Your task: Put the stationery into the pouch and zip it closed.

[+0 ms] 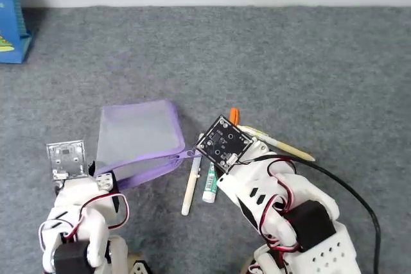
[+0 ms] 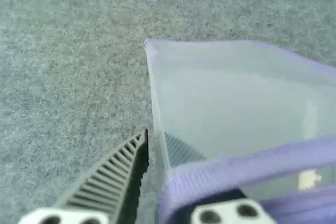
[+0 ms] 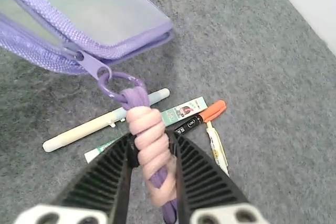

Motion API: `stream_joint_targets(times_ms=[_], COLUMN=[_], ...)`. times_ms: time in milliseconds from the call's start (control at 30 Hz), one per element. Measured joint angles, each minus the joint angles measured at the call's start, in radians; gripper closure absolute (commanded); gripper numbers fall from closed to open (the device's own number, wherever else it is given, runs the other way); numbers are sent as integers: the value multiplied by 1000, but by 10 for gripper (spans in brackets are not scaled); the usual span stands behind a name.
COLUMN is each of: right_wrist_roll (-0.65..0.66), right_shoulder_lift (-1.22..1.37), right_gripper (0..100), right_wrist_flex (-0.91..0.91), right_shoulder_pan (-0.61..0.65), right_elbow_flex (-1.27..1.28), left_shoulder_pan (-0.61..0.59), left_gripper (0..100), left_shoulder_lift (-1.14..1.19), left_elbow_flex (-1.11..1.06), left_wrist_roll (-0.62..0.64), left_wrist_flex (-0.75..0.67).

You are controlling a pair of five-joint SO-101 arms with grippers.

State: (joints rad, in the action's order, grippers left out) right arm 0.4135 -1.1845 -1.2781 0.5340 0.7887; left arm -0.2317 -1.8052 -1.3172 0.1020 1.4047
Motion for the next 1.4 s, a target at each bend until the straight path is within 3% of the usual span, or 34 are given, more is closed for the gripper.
stream_joint_targets(times_ms=[233, 467, 667, 800, 1167, 1400], right_wrist_roll=[-38, -48, -48, -48, -49, -23], right_shoulder_lift=[-20, -94, -95, -81, 339, 578], right_gripper=[782, 811, 812, 812, 812, 812], right_wrist_flex=[-112, -244, -262, -247, -78, 87], right_shoulder_pan=[-66, -161, -164, -236, -376, -374], right_elbow_flex=[-66, -163, -164, -164, -167, -167], left_shoulder_pan=[2, -5, -6, -6, -5, -6], left_gripper=[988, 987, 987, 987, 985, 987], left_shoulder_lift=[0, 0, 0, 6, 459, 585], left_elbow_flex=[87, 167, 173, 190, 534, 582], left_wrist_roll=[0, 0, 0, 0, 0, 2], left_wrist_flex=[37, 92, 94, 94, 209, 216])
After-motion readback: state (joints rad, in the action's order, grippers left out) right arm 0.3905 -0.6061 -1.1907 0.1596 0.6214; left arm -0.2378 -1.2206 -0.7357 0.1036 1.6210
